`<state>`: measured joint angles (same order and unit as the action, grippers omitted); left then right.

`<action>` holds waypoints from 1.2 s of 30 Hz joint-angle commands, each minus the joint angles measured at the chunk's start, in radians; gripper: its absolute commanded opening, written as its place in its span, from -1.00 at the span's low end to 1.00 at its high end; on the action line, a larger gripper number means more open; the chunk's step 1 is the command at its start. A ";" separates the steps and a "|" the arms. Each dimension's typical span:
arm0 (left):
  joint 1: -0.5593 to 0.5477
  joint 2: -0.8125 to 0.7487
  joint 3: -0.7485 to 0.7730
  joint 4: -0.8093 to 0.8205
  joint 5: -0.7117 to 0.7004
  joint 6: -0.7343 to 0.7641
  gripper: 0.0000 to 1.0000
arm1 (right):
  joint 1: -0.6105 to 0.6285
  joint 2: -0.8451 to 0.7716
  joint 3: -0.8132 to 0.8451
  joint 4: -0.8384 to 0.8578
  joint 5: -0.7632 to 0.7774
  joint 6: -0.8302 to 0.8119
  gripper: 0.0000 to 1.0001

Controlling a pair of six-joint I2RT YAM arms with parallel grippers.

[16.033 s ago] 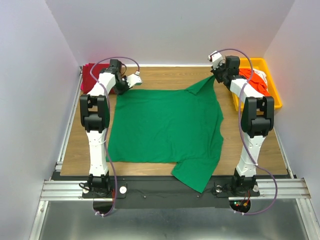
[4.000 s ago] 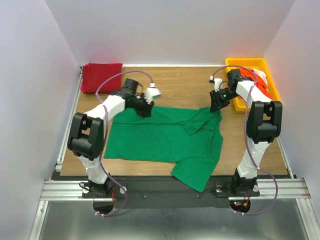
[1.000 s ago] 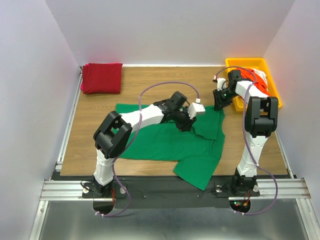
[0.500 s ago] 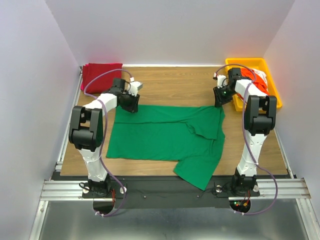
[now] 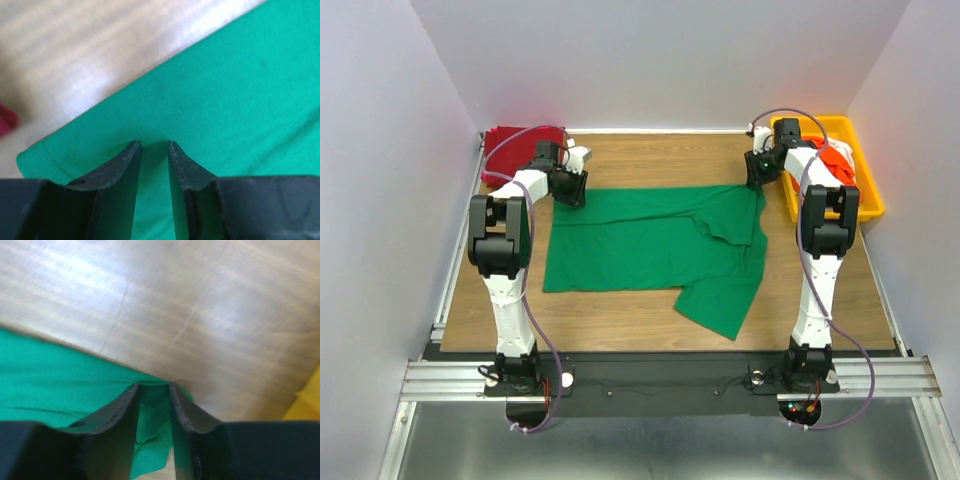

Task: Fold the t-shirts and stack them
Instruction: Fold the tshirt

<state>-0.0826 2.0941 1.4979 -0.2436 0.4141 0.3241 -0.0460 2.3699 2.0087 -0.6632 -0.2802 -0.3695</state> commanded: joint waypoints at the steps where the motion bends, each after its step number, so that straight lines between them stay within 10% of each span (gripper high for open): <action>1: 0.020 0.008 0.103 -0.085 0.021 0.012 -0.16 | -0.005 -0.036 0.062 0.034 -0.014 -0.005 -0.21; 10: 0.020 -0.326 -0.053 -0.141 0.141 0.082 -0.01 | 0.015 -0.441 -0.175 -0.041 -0.177 -0.084 0.52; 21: 0.035 -0.683 -0.442 -0.373 0.178 0.430 -0.01 | 0.167 -1.009 -0.849 -0.283 -0.083 -0.390 0.28; 36: 0.032 -0.849 -0.769 -0.327 0.025 0.536 -0.01 | 0.290 -1.175 -1.297 -0.032 0.099 -0.326 0.22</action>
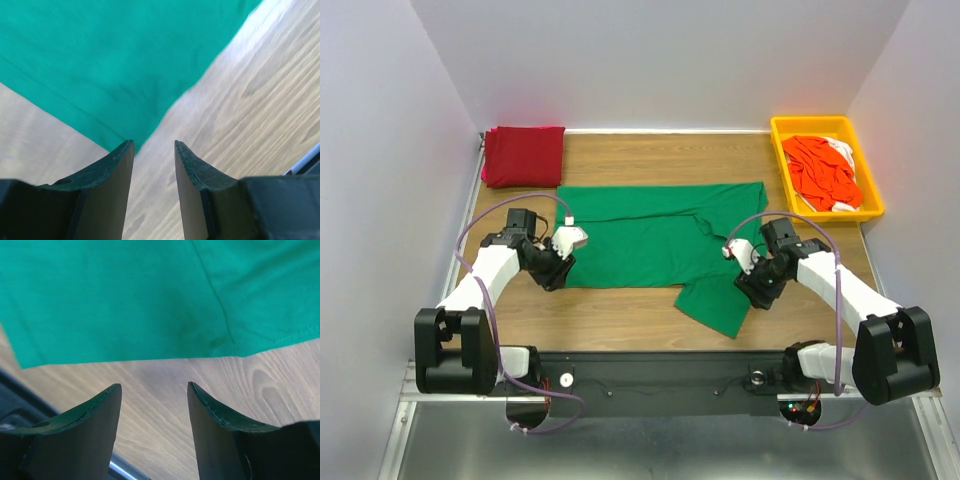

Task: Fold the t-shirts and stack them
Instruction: Fold the tshirt

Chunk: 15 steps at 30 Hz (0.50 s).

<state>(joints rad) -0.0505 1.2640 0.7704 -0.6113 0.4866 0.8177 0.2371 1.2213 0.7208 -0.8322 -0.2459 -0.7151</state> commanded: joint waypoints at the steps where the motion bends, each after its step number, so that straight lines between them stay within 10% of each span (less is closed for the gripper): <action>1: 0.000 -0.009 -0.054 0.047 -0.062 0.046 -0.01 | 0.007 -0.023 -0.012 0.157 0.068 0.026 0.22; 15: 0.000 0.012 -0.083 0.090 -0.082 0.052 -0.02 | 0.105 0.012 -0.047 0.208 0.054 0.092 0.17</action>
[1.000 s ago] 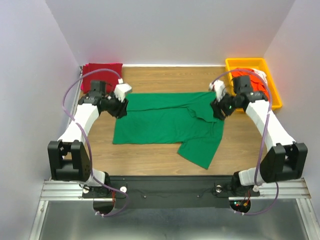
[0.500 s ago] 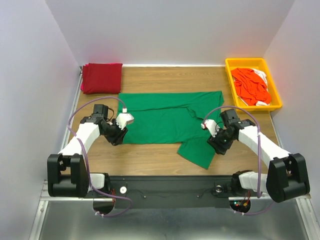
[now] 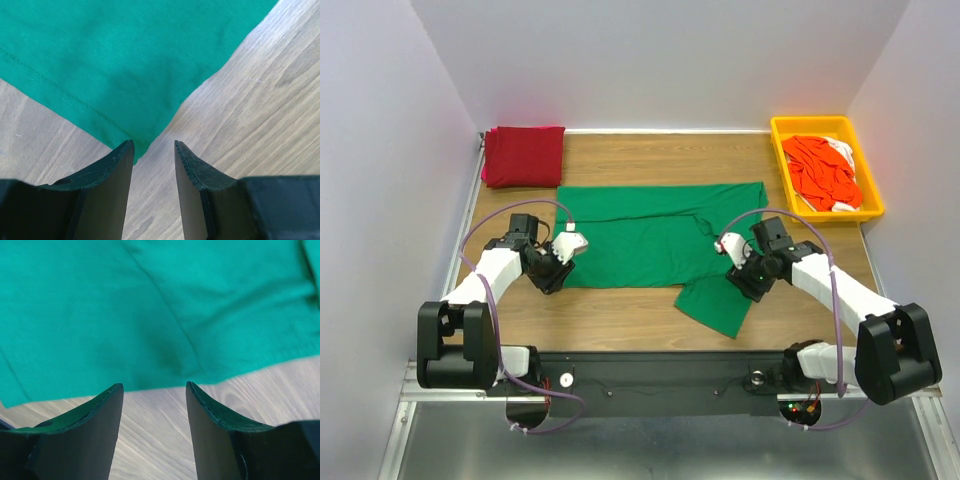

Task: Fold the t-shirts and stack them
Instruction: Fold the tshirt

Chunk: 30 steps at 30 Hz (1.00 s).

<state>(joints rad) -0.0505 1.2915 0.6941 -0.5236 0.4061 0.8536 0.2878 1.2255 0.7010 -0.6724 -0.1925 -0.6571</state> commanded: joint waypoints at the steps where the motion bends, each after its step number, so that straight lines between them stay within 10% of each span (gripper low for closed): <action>1: 0.000 -0.021 -0.008 0.002 -0.006 0.019 -0.02 | 0.069 0.017 -0.041 0.060 0.011 0.037 0.17; 8: -0.002 -0.004 -0.027 0.019 -0.001 0.029 -0.01 | 0.088 0.066 -0.093 0.123 0.083 0.034 0.12; 16: -0.020 0.031 -0.079 0.083 -0.035 0.055 -0.06 | 0.094 0.078 -0.118 0.142 0.090 0.028 -0.58; 20: -0.020 0.014 -0.094 0.079 -0.082 0.078 -0.47 | 0.094 0.036 -0.098 0.096 0.076 0.031 -0.99; 26: -0.020 -0.050 -0.082 0.034 -0.099 0.087 -1.00 | 0.094 -0.076 -0.051 -0.008 0.074 0.042 -0.99; 30: -0.018 -0.089 -0.045 -0.035 -0.095 0.104 -1.00 | 0.093 -0.139 0.008 -0.093 0.068 0.056 -0.99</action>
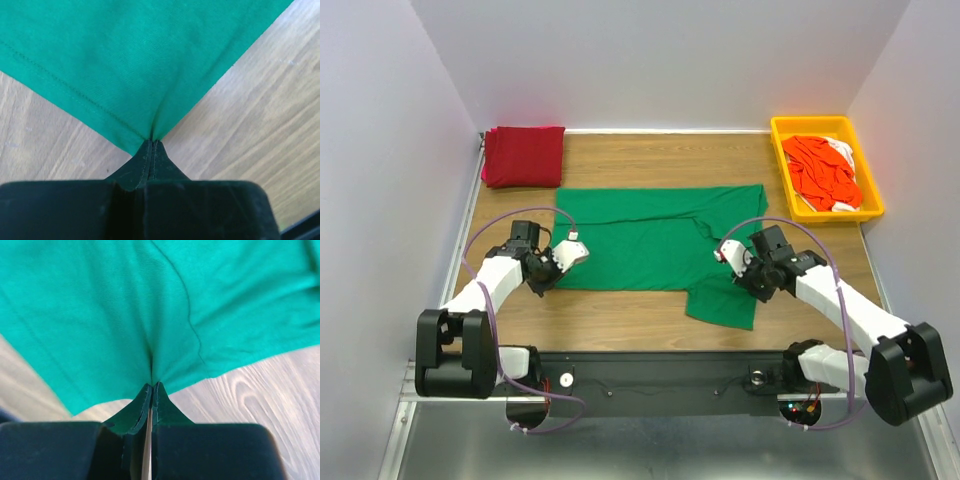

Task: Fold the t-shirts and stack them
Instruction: Fold the tshirt

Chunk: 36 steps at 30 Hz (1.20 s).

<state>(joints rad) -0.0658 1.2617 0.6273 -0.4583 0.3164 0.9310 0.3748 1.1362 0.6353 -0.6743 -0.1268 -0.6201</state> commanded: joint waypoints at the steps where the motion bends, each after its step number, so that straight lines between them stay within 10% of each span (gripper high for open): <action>1: -0.005 -0.073 0.029 -0.115 0.000 0.037 -1.00 | 0.006 -0.064 0.085 -0.128 -0.002 0.020 -0.99; 36: 0.058 0.502 0.724 -0.240 0.119 -0.009 -1.00 | -0.197 0.563 0.708 -0.088 -0.043 -0.168 -0.99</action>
<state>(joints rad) -0.0128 1.7336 1.2831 -0.6651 0.4061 0.9264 0.1806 1.6829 1.2739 -0.7853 -0.1394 -0.7620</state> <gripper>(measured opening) 0.025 0.037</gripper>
